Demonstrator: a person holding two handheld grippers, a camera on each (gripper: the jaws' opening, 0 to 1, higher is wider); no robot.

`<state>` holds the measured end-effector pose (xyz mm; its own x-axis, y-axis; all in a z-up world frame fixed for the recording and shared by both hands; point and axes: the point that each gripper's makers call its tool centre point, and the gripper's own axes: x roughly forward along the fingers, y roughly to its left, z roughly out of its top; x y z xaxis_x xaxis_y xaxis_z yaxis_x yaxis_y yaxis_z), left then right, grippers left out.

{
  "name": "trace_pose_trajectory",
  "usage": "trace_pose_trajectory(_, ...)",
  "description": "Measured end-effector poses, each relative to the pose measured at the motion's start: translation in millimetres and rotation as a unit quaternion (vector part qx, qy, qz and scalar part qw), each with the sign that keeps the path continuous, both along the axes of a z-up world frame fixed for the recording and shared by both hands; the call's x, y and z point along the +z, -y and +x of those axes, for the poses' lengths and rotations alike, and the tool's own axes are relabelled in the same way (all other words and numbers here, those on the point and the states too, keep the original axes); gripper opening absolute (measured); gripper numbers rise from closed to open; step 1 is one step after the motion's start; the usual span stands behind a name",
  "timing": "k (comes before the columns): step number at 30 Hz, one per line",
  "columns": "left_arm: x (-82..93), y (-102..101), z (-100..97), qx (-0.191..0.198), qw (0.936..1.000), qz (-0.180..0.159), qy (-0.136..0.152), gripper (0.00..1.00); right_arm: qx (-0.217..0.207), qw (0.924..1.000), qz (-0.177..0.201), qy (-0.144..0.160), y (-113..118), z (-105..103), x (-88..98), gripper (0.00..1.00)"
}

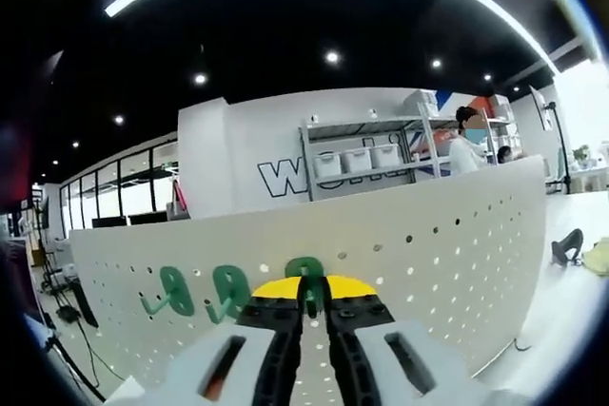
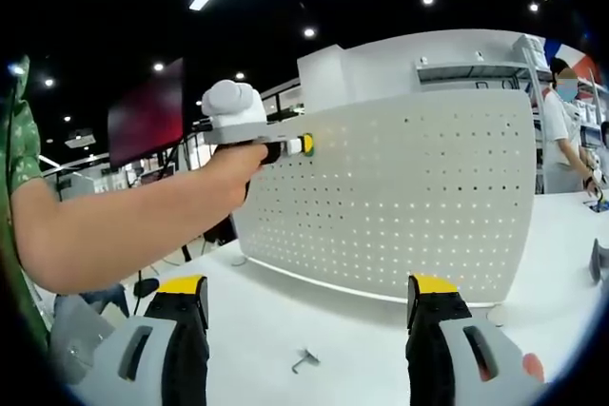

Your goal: Insert the hook assembly into the mounting plate slot until the hook locks in place.

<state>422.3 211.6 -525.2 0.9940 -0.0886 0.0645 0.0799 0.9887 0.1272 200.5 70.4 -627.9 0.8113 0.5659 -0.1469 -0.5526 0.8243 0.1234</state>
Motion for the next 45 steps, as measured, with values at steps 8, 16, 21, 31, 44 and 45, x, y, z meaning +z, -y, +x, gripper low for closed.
trace_pose_trajectory(8, -1.0, 3.2, -0.7, -0.006, 0.9999, -0.013, 0.001, 0.14, -0.001, 1.0, 0.0, -0.002, 0.6, -1.5, -1.0, 0.88)
trace_pose_trajectory(16, -2.5, 4.7, -1.7, -0.011, 0.9996, -0.026, 0.002, 0.18, -0.001, 1.0, -0.001, -0.001, 0.3, -1.2, -0.1, 0.87)
trace_pose_trajectory(21, -5.5, 3.6, -2.2, -0.01, 0.9994, -0.034, -0.001, 0.23, 0.0, 1.0, -0.001, -0.002, -1.0, -1.3, -0.8, 0.87)
trace_pose_trajectory(31, -8.3, 2.2, -5.0, -0.017, 0.9984, -0.053, -0.007, 0.36, 0.002, 1.0, -0.002, 0.002, -3.2, -3.0, 2.2, 0.87)
trace_pose_trajectory(44, -15.2, 12.4, -11.5, -0.048, 0.9947, -0.087, -0.026, 0.61, 0.003, 1.0, -0.002, 0.007, -5.9, -7.8, 7.3, 0.88)
trace_pose_trajectory(45, -16.9, 13.4, -11.4, -0.051, 0.9938, -0.094, -0.031, 0.64, 0.003, 1.0, -0.001, 0.007, -6.2, -8.5, 7.9, 0.88)
